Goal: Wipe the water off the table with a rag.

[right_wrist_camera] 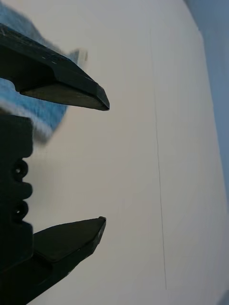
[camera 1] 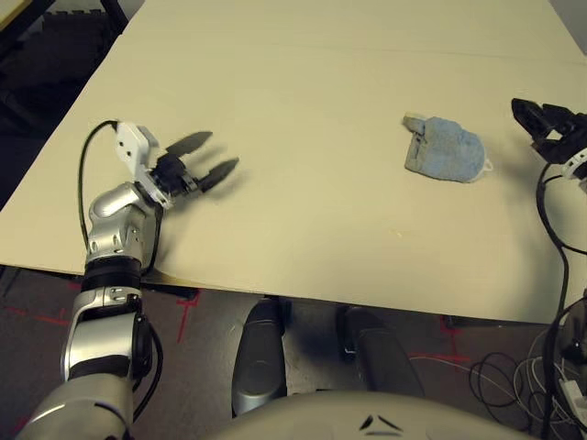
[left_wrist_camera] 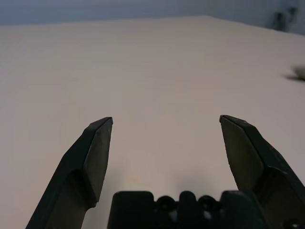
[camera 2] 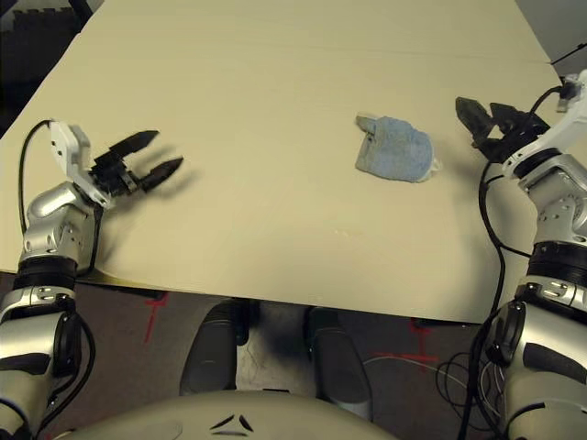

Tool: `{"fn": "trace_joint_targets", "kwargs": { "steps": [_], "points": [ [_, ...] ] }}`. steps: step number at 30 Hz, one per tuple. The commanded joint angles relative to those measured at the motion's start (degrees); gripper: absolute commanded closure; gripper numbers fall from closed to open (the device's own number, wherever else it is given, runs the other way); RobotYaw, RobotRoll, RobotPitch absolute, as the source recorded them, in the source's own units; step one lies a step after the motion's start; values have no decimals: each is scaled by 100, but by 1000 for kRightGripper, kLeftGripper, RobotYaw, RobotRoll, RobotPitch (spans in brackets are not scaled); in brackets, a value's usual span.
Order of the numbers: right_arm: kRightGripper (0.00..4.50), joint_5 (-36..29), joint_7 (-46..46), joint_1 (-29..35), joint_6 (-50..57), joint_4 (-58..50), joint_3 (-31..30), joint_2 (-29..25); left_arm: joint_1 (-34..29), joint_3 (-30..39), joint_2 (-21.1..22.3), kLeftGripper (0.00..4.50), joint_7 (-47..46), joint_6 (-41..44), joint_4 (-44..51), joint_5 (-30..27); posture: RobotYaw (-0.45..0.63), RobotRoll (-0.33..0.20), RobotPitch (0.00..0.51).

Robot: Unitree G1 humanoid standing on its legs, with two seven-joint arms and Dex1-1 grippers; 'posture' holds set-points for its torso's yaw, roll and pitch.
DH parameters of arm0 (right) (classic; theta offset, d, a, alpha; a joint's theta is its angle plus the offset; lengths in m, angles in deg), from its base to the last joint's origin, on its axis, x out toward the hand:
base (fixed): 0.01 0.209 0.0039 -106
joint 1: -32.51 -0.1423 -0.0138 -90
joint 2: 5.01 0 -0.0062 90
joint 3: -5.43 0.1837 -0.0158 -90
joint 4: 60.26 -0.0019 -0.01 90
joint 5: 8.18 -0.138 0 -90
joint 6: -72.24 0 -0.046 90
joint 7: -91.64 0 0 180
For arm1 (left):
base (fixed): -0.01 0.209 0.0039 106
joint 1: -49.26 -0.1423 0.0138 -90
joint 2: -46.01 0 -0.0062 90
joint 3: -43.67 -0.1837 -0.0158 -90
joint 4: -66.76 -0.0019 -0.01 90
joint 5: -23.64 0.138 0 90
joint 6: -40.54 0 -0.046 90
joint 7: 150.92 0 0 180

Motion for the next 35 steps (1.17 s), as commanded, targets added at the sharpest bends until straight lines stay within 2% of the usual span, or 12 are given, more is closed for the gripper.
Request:
{"fn": "trace_joint_targets", "kwargs": {
  "steps": [1,7,11,21,35],
  "points": [
    [56,294,-155,-5,-740,596,-9,-219,33,466,156,0,-1100,-221,-527,123,119,0,226],
    [56,433,-173,-111,-1495,1387,37,-301,106,734,375,0,-2049,-885,-1150,346,129,0,226],
    [56,472,-98,-112,-1837,1729,75,-281,140,761,414,0,-2270,-1338,-1411,437,131,0,222],
    [56,522,359,-176,-2599,2267,126,-274,218,705,606,0,-2262,-1757,-1431,510,140,0,213],
    [56,603,478,-337,-2797,2559,70,-229,76,673,612,0,-2071,-1855,-1424,523,149,0,220]
  ]
}}
